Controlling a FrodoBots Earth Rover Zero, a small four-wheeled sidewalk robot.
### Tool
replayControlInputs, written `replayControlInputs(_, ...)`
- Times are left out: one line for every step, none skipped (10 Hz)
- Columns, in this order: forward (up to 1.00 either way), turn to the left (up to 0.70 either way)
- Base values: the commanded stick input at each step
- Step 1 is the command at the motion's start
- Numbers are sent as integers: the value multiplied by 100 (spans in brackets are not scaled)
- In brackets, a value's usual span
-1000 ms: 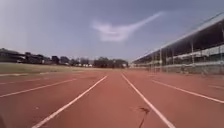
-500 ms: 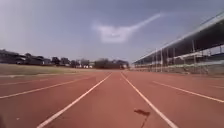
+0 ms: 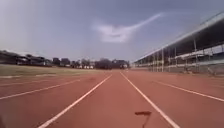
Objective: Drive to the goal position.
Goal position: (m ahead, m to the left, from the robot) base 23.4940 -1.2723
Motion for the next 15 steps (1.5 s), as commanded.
replayControlInputs(70, 0)
replayControlInputs(70, 0)
replayControlInputs(70, 0)
replayControlInputs(70, 0)
replayControlInputs(70, 0)
replayControlInputs(70, 0)
replayControlInputs(70, 0)
replayControlInputs(70, 0)
replayControlInputs(70, 0)
replayControlInputs(70, 0)
replayControlInputs(70, 0)
replayControlInputs(70, 0)
replayControlInputs(70, 0)
replayControlInputs(70, 0)
replayControlInputs(70, 0)
